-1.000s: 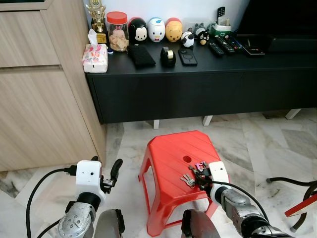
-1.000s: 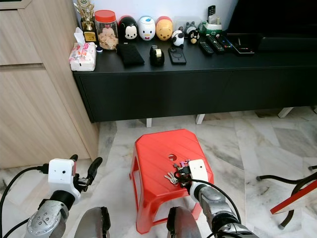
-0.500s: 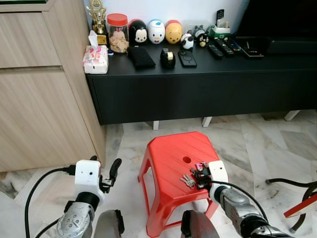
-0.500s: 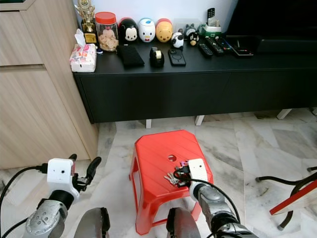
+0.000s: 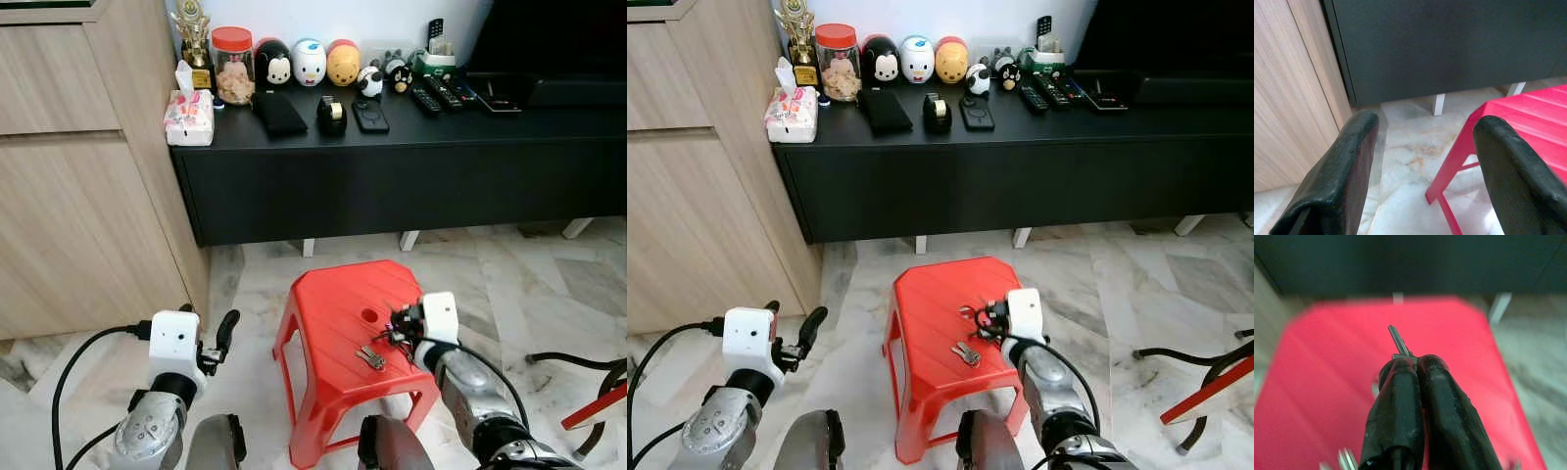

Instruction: Hang keys on a hook

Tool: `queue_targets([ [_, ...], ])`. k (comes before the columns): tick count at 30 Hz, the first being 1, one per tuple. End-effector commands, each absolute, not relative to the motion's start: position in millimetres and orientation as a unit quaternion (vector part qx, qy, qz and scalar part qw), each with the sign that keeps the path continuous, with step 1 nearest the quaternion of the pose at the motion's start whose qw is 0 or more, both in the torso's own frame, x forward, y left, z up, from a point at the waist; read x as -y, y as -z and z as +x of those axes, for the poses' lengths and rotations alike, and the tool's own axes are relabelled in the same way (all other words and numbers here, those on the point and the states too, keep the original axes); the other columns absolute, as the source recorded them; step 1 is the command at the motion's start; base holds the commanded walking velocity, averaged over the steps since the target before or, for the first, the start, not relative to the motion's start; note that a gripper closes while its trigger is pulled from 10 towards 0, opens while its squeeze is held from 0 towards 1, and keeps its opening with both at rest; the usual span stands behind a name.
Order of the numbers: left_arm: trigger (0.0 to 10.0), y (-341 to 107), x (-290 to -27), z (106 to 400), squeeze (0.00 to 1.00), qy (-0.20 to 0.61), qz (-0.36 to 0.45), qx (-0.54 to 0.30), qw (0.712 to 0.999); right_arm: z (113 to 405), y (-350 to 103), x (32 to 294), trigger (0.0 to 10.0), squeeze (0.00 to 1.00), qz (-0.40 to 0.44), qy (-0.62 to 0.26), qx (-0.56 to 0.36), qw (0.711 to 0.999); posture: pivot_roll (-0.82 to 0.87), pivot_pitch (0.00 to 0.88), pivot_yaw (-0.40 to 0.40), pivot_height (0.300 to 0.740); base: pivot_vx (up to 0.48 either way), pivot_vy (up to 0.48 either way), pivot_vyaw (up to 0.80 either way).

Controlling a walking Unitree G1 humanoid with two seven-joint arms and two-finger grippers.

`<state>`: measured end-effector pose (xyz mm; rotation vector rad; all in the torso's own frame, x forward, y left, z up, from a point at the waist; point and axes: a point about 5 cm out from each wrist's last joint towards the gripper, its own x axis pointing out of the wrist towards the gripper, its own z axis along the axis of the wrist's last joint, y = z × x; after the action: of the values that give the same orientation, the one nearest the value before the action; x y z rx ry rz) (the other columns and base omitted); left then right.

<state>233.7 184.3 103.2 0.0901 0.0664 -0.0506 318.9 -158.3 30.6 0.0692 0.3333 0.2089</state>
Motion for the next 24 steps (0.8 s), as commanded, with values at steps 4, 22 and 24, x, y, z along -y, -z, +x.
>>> queue_targets([
  [4, 10.0, -100.1, -187.4, 240.4, 0.0, 0.026, 0.057, -0.034, 0.997, 324.8, -50.5, 161.8, 10.0, 0.0, 0.072, -0.083, -0.088, 0.99, 0.05, 0.018, -0.109, 0.602, 0.0, 0.0, 0.0],
  [22, 10.0, -99.6, -192.5, 259.2, 0.0, 0.026, 0.066, -0.015, 0.997, 306.4, -74.2, 165.6, 10.0, 0.0, 0.097, -0.03, -0.004, 0.995, 0.04, 0.0, -0.086, 0.602, 0.0, 0.0, 0.0],
  [24, 10.0, -98.6, -191.8, 259.3, 0.0, 0.024, 0.062, -0.014, 0.998, 301.8, -71.8, 161.9, 10.0, 0.0, 0.099, -0.03, -0.003, 0.995, 0.04, 0.0, -0.083, 0.602, 0.0, 0.0, 0.0],
])
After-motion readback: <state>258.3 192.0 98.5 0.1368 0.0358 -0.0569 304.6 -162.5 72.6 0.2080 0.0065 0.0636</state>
